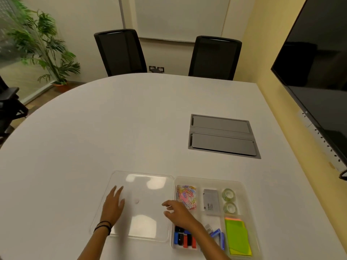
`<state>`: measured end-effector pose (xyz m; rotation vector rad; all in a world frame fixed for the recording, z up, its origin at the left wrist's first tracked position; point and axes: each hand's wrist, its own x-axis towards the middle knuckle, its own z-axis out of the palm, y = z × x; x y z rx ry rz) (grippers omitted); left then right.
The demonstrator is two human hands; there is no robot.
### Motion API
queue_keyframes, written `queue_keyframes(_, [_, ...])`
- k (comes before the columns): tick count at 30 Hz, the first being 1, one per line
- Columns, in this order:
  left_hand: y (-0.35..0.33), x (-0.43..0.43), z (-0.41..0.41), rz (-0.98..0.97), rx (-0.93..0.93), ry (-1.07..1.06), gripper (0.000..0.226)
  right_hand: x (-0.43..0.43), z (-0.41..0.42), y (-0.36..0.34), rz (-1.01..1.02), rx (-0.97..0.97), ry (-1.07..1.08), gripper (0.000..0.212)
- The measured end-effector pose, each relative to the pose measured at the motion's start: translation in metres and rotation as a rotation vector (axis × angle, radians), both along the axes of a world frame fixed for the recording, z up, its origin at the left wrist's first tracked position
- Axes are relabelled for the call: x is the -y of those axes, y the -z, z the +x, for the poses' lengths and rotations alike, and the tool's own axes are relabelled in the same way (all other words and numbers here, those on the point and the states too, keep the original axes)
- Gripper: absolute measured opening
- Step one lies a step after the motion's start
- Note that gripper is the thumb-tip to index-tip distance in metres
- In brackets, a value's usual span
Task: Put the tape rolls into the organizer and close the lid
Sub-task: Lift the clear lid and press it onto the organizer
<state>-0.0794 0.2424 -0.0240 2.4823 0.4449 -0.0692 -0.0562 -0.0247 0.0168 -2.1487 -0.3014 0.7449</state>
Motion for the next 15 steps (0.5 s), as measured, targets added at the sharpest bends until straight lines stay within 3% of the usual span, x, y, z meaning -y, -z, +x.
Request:
queue_keyframes(5, [0.013, -0.046, -0.028, -0.176, -0.115, -0.228, 0.049, -0.025, -0.01, 0.01, -0.101, -0.028, -0.107, 0.041])
queue_keyframes(15, [0.021, -0.075, -0.032, -0.334, -0.239, -0.379, 0.034, -0.047, -0.012, 0.026, -0.349, -0.018, -0.279, 0.044])
